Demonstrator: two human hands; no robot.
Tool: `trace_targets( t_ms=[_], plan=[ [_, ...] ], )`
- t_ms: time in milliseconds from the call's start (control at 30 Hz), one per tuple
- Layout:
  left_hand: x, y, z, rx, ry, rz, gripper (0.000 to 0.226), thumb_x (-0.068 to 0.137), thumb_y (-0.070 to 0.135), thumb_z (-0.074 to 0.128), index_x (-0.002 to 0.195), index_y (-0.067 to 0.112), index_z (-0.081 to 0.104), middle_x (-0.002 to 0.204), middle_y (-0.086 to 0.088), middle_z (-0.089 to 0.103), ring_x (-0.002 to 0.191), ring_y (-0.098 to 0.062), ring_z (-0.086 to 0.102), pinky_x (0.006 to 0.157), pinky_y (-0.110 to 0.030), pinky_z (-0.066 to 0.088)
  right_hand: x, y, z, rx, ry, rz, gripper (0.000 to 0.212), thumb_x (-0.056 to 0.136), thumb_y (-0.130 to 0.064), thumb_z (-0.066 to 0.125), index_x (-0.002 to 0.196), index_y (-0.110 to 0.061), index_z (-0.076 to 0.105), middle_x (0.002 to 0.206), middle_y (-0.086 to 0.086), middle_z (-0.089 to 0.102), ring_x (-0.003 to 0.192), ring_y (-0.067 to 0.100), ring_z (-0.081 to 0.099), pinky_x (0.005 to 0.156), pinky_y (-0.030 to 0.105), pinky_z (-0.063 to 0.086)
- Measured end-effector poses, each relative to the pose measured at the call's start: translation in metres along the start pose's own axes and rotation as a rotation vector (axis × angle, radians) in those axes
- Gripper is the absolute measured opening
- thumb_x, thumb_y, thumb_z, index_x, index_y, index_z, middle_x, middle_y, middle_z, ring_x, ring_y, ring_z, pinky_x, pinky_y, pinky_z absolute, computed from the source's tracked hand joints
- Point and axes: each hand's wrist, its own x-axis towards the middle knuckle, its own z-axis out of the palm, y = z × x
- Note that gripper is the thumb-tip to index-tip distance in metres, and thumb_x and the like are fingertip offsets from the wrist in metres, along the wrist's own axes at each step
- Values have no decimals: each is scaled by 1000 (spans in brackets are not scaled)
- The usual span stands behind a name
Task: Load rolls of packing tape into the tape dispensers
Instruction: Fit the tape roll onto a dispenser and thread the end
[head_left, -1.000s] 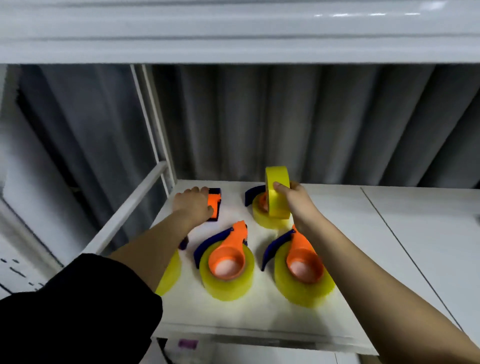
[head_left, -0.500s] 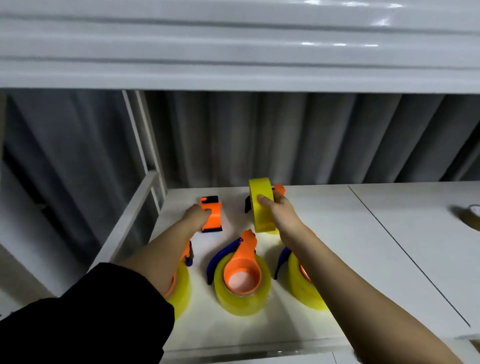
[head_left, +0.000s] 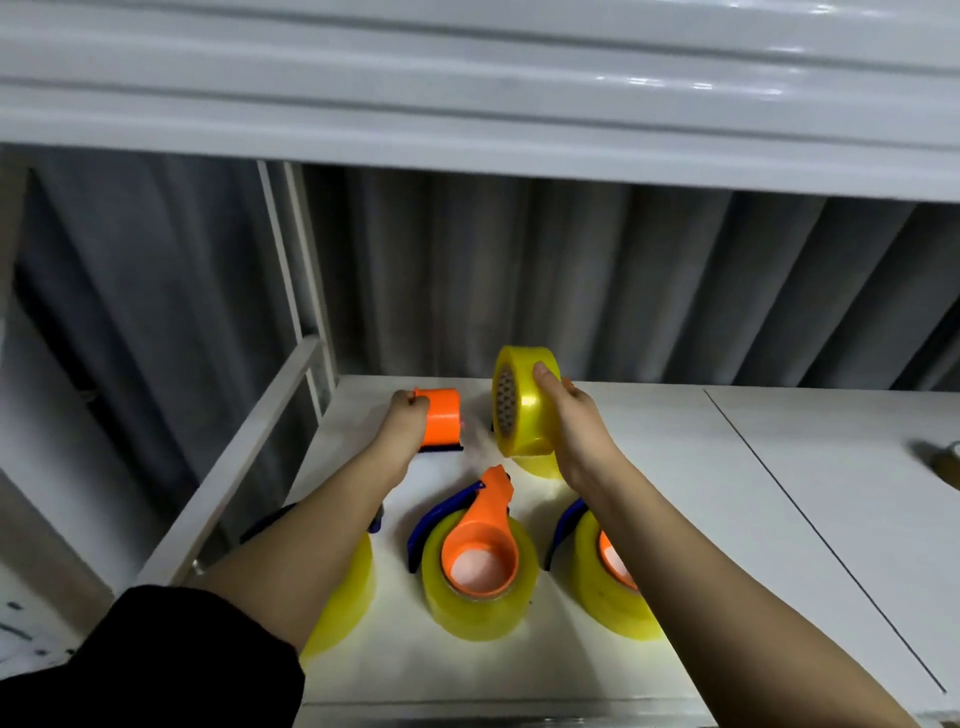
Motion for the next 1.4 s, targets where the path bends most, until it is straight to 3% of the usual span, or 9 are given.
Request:
trace_targets(
  t_ms=[267, 433, 633, 800, 867, 933, 1000, 1167, 1400],
  plan=[
    [-76, 19, 0, -191, 33, 322, 13, 102, 8, 29, 111, 11, 38, 83, 3, 49, 71, -6, 48, 56, -4, 41, -7, 1, 1, 25, -127, -50, 9, 92, -32, 60, 93, -25, 55, 96, 3, 64, 92, 22, 63, 88, 41, 50],
    [-92, 4, 1, -86, -6, 477, 7, 102, 12, 35, 103, 16, 40, 88, 6, 48, 80, -6, 48, 70, -9, 41, -14, 6, 3, 49, -167, -21, 62, 86, -48, 62, 135, -13, 47, 121, 10, 64, 111, 28, 62, 100, 50, 47],
    [-100, 12, -4, -283, -29, 344, 18, 96, 5, 37, 90, 21, 42, 84, 3, 49, 79, -11, 48, 70, -23, 39, -23, 8, 2, 77, -179, -67, 108, 54, -70, 74, 140, -14, 45, 132, 9, 59, 123, 28, 55, 106, 51, 42],
    [-96, 28, -10, -733, -47, 126, 17, 98, 17, 44, 100, 10, 59, 82, -5, 68, 75, -15, 63, 70, -29, 48, -28, 2, -7, 74, -136, -61, 58, 86, -45, 63, 132, -11, 52, 118, 9, 66, 109, 26, 64, 101, 48, 48],
    [-95, 27, -14, -631, 12, 176, 20, 98, 22, 48, 113, 11, 55, 98, -6, 67, 82, -14, 64, 75, -29, 51, -32, 0, -11, 91, -112, -63, 49, 90, -41, 60, 128, -10, 54, 115, 10, 67, 107, 26, 64, 98, 47, 49],
    [-101, 26, -11, -476, 2, 290, 8, 100, 22, 44, 103, 20, 52, 86, 8, 70, 72, -2, 67, 68, -19, 53, -37, -5, -15, 101, -111, -71, 40, 92, -39, 57, 122, -13, 55, 111, 10, 67, 103, 26, 65, 94, 43, 52],
    [-109, 24, -4, -370, 0, 401, 10, 101, 21, 40, 95, 24, 47, 74, 8, 68, 66, 2, 66, 62, -13, 51, -42, -8, -15, 85, -128, -101, 39, 92, -39, 57, 121, -13, 58, 111, 10, 68, 102, 26, 66, 91, 41, 53],
    [-116, 14, 16, -88, 71, 593, 6, 100, 26, 42, 103, 23, 46, 95, -3, 57, 81, -6, 58, 70, -17, 47, -56, -11, -6, 91, -169, -131, 30, 92, -33, 57, 115, -15, 65, 107, 9, 72, 100, 25, 69, 90, 38, 54],
    [-127, 21, 16, -289, 74, 465, 13, 101, 29, 41, 102, 32, 54, 98, 7, 62, 86, 1, 61, 68, -10, 49, -63, -8, 0, 131, -214, -75, 40, 89, -41, 60, 122, -17, 61, 107, 4, 72, 104, 22, 67, 100, 46, 48]
  ],
)
